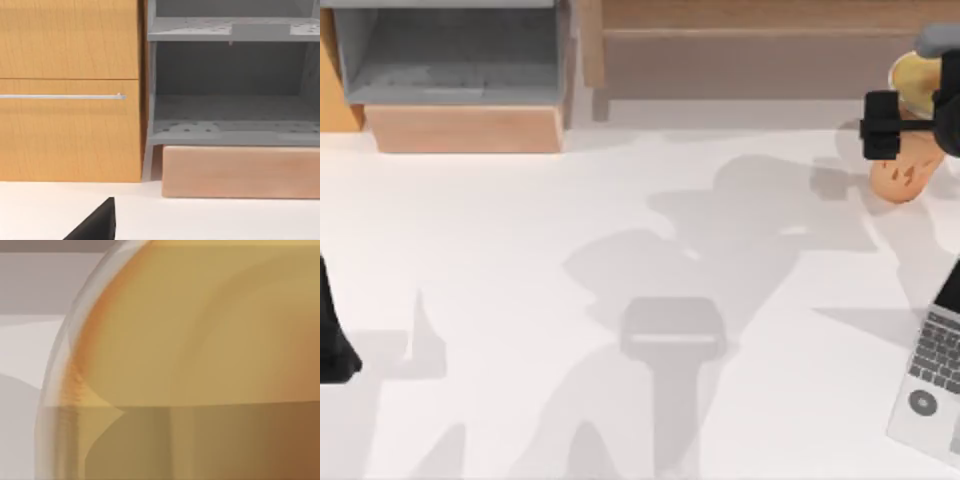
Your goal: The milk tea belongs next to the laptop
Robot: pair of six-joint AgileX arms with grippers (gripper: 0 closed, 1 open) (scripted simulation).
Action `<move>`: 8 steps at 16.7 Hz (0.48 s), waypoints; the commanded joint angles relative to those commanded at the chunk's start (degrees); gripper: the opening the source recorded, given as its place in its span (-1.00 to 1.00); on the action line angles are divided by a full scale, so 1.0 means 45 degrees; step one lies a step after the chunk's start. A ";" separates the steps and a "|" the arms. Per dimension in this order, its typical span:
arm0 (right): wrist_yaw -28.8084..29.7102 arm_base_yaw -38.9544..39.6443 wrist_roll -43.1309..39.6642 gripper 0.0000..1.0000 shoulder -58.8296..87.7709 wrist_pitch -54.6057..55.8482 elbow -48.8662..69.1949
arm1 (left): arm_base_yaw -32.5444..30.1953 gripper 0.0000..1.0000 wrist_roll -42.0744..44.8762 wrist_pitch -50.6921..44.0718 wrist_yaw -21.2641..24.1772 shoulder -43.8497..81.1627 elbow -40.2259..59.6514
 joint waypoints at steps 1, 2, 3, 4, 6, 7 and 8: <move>-0.0145 -0.0254 -0.0189 -1.00 -0.0243 -0.0018 0.0063 | 0.0000 1.00 0.0000 0.0000 0.0000 0.0000 0.0000; -0.0357 -0.0624 -0.0465 -1.00 -0.0565 -0.0084 0.0076 | 0.0000 1.00 0.0000 0.0000 0.0000 0.0000 0.0000; -0.0629 -0.1098 -0.0817 -1.00 -0.0953 -0.0196 0.0043 | 0.0000 1.00 0.0000 0.0000 0.0000 0.0000 0.0000; -0.0954 -0.1665 -0.1236 -1.00 -0.1397 -0.0353 -0.0034 | 0.0000 1.00 0.0000 0.0000 0.0000 0.0000 0.0000; -0.1739 -0.3031 -0.2252 -1.00 -0.2410 -0.0786 -0.0303 | 0.0000 1.00 0.0000 0.0000 0.0000 0.0000 0.0000; -0.2186 -0.3810 -0.2836 -1.00 -0.2961 -0.1060 -0.0486 | 0.0000 1.00 0.0000 0.0000 0.0000 0.0000 0.0000; -0.2663 -0.4642 -0.3464 -1.00 -0.3530 -0.1372 -0.0698 | 0.0000 1.00 0.0000 0.0000 0.0000 0.0000 0.0000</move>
